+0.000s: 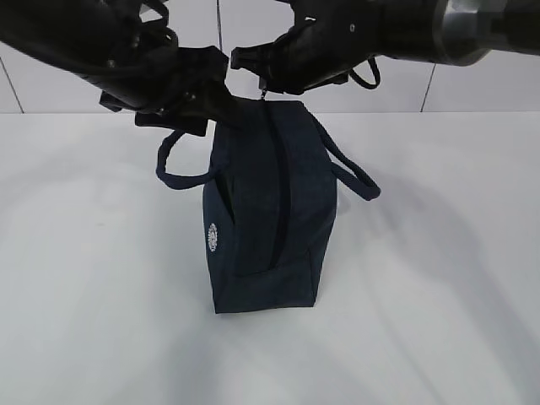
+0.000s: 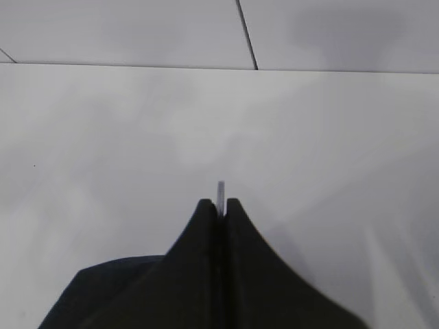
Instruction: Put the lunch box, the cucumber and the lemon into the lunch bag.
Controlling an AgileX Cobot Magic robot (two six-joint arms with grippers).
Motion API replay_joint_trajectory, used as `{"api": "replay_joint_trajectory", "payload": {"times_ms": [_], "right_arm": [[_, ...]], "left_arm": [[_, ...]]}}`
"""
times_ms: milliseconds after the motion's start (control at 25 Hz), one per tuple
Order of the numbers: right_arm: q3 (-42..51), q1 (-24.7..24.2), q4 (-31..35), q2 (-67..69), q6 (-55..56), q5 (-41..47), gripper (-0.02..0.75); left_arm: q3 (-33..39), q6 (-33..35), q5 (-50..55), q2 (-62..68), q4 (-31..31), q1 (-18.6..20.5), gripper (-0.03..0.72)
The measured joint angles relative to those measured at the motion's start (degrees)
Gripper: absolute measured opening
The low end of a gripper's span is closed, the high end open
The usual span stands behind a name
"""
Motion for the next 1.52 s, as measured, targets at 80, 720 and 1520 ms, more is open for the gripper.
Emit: {"api": "replay_joint_trajectory", "payload": {"times_ms": [80, 720, 1520], "right_arm": [[0.00, 0.00, 0.28, 0.00, 0.00, 0.43, 0.000], [-0.81, 0.00, 1.32, 0.00, 0.00, 4.01, 0.000], [-1.98, 0.10, -1.06, 0.00, -0.19, 5.16, 0.000]], "left_arm": [[-1.70, 0.00, 0.10, 2.54, -0.23, 0.02, 0.395], [-5.42, 6.37, 4.01, 9.16, 10.30, 0.50, -0.007], [-6.06, 22.56, 15.40, 7.03, 10.88, 1.81, -0.009]]}}
